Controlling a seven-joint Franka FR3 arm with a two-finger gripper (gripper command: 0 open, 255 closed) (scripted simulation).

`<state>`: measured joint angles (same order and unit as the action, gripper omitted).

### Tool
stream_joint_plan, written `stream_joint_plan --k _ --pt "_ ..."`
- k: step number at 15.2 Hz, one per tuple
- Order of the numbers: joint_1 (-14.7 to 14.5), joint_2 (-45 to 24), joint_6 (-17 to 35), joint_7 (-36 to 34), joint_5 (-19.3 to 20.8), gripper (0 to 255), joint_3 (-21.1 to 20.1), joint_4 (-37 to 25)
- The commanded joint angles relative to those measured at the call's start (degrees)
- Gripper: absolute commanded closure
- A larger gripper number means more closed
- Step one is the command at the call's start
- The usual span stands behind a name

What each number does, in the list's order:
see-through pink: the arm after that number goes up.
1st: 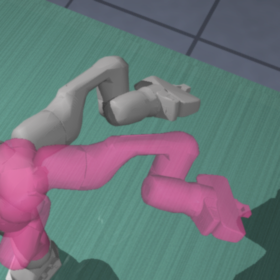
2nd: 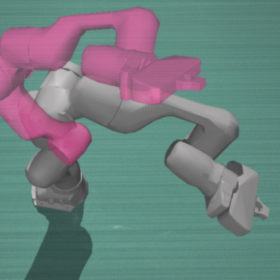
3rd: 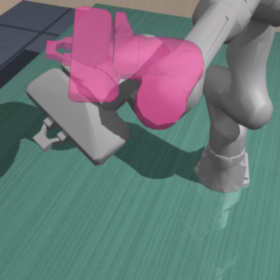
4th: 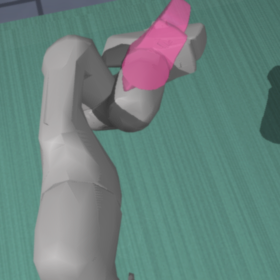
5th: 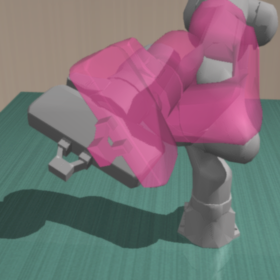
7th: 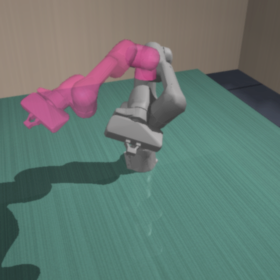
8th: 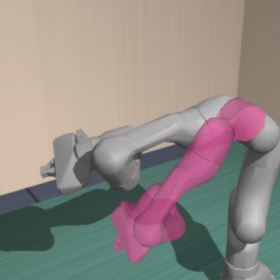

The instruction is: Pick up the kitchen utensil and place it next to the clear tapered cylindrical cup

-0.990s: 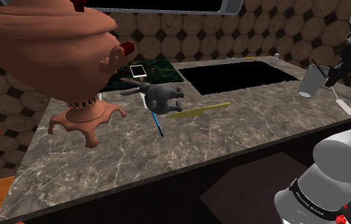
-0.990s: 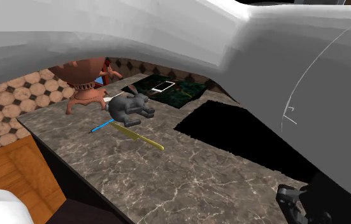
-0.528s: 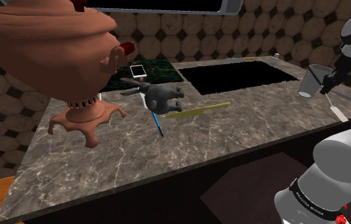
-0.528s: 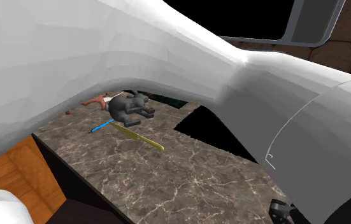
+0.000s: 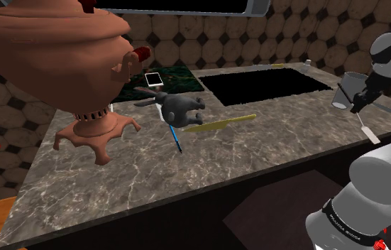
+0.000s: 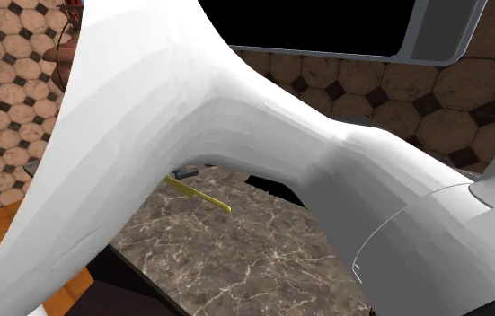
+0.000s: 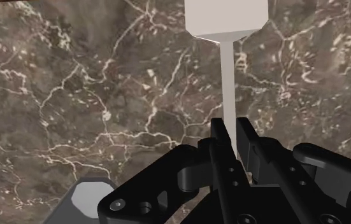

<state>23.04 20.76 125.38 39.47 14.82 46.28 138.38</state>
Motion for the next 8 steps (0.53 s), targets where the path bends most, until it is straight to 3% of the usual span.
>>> stream_joint_plan --k 1,8 --pt "-0.4 -1.1 1.9 0.5 -0.4 255 0.9 0.9" --pt "-1.9 -5.2 8.3 2.5 -2.5 255 3.6 3.6"
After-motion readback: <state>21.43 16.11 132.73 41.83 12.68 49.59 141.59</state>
